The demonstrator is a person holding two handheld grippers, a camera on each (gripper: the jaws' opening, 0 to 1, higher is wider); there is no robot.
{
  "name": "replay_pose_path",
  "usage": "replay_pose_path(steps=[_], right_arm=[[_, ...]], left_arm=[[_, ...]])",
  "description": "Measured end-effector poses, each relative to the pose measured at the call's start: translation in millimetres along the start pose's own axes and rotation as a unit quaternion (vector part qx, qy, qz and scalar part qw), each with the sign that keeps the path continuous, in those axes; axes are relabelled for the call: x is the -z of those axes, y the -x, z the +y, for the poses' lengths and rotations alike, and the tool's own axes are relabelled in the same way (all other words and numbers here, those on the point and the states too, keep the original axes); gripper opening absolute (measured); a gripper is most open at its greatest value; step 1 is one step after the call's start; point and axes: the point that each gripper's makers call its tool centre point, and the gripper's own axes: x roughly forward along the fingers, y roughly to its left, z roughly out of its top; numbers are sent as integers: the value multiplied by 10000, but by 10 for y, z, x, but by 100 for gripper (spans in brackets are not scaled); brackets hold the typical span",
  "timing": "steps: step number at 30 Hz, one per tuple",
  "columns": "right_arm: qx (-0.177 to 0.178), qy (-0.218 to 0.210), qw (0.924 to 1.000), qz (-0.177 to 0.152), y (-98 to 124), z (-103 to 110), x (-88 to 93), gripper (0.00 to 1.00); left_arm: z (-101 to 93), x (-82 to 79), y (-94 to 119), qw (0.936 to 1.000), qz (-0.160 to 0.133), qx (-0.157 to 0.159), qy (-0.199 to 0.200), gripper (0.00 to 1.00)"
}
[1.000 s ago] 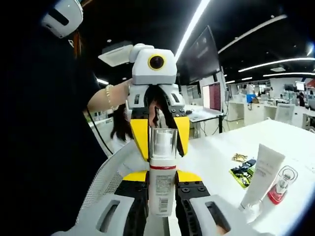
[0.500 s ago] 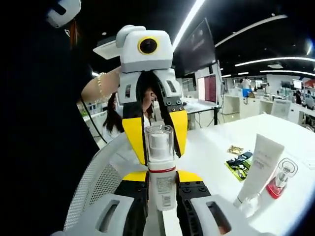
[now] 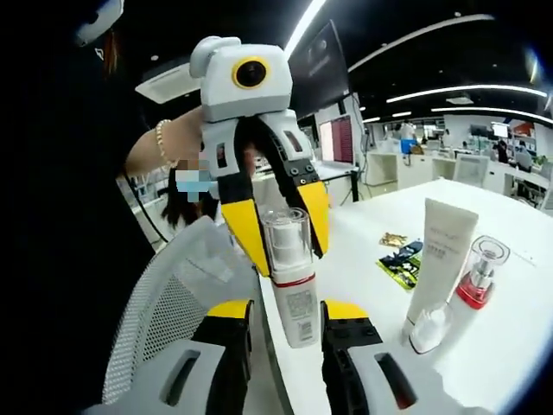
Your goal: Arrange the skincare products in the storage area until every visible bottle or jar stands upright without overlapping.
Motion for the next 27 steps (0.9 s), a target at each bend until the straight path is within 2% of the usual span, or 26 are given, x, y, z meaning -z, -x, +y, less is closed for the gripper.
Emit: replay_pose_path(steps=[3, 7, 14, 17, 27], right_arm=[[125, -111, 9999, -7, 21, -42, 17, 31], [236, -160, 9996, -12, 34, -60, 27, 31], [388, -363, 9986, -33, 62, -46, 48, 35], [476, -506, 9974, -173, 87, -36, 1, 38], [733, -692, 9946, -238, 151, -50, 30, 48]], left_arm=[[32, 40, -46, 10000, 39, 25, -3, 22], [82, 95, -108, 9999, 93, 12, -39, 22], [278, 174, -211, 9999, 127, -85, -67, 22], [356, 193, -268, 9998, 137, -86, -116, 22], [581, 258, -437, 9996, 187, -123, -168, 22]])
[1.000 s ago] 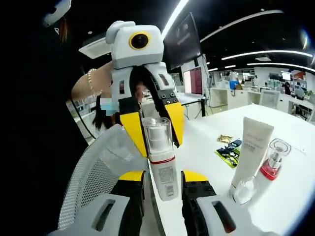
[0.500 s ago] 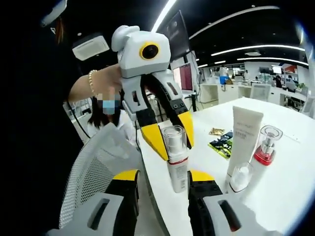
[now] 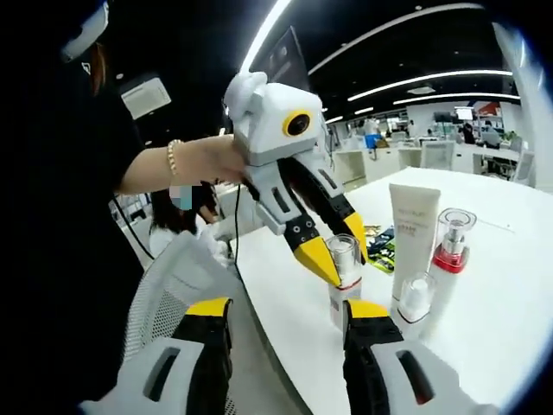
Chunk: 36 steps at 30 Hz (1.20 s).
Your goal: Arrange the skincare products in the storage area until every visible bottle or jar stands upright without overlapping.
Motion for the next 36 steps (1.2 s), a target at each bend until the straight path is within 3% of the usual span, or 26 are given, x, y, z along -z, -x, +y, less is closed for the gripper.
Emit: replay_pose_path(steps=[13, 17, 28, 36], right_arm=[[330, -133, 9993, 67, 40, -22, 80, 62], [423, -153, 9990, 28, 53, -44, 63, 74], [630, -230, 9977, 55, 63, -133, 85, 83], [760, -291, 9967, 30, 79, -182, 84, 87]], left_arm=[[141, 34, -193, 9999, 13, -120, 43, 22], [183, 51, -253, 9999, 26, -125, -7, 22], [260, -59, -328, 9997, -132, -178, 121, 22], [262, -49, -395, 9998, -115, -126, 111, 22]])
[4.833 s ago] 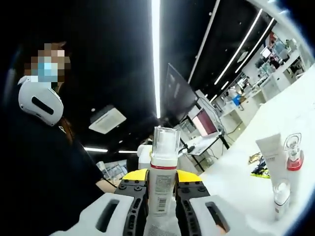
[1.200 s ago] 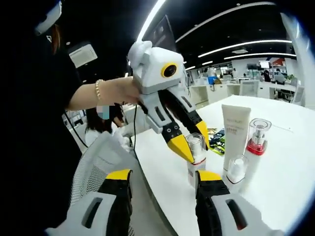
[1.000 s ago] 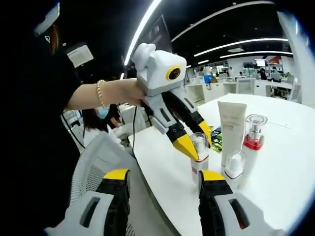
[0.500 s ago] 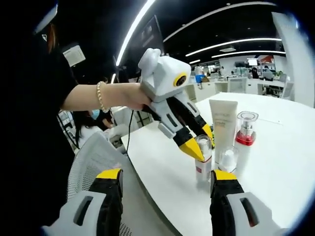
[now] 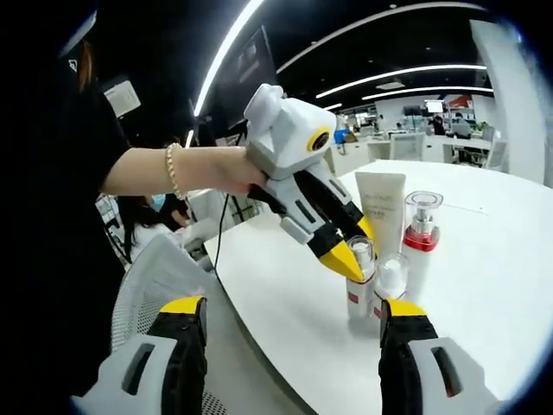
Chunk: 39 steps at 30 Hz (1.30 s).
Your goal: Arrange the skincare products in the storage area until every visible bottle or jar stands upright without overlapping.
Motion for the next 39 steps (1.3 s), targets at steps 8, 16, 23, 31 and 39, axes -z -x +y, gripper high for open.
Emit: replay_pose_path(steps=[8, 16, 23, 31, 39], right_arm=[[12, -35, 10000, -40, 9, 4, -16, 86], [7, -33, 10000, -31, 5, 12, -17, 86], [2, -37, 10000, -20, 0, 8, -10, 86], [-5, -50, 10000, -1, -4, 15, -7, 87], [-6, -59, 10000, 2, -1, -5, 7, 87]], left_arm=[[21, 38, -38, 10000, 22, -2, -43, 22], [28, 19, -49, 10000, -43, -16, 38, 22], [28, 19, -61, 10000, -67, 13, 6, 23], [0, 48, -77, 10000, -1, 50, 41, 24], [21, 32, -53, 10000, -20, -6, -13, 27]])
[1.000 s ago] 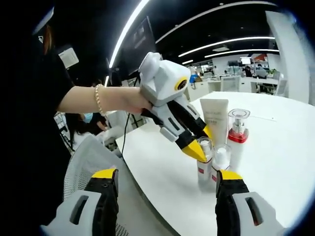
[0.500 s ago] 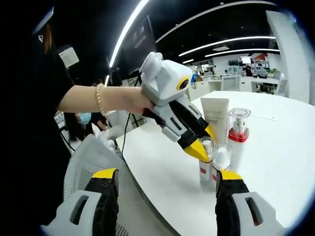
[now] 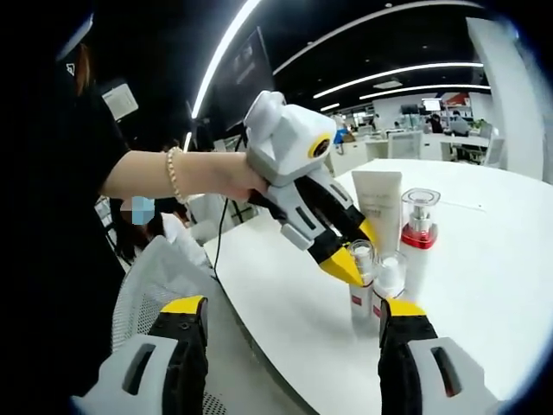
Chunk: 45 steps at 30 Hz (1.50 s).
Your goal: Arrange the skincare products in the storage area until every visible bottle or jar stands upright without overlapping.
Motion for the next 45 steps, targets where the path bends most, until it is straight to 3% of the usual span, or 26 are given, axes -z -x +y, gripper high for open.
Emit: replay_pose_path(steps=[16, 25, 39, 45], right_arm=[[-3, 3, 10000, 16, 3, 17, -5, 88], [-53, -16, 10000, -3, 2, 38, -18, 89], [-19, 14, 10000, 79, 1, 13, 14, 88], [72, -23, 9999, 84, 12, -14, 7, 88]], left_arm=[[1, -47, 188, 9998, -123, -156, 37, 31], [-59, 59, 363, 9994, -126, -222, 233, 35], [-160, 461, 682, 9911, -227, -557, 1184, 46], [-213, 634, 863, 9821, -375, -781, 1672, 50]])
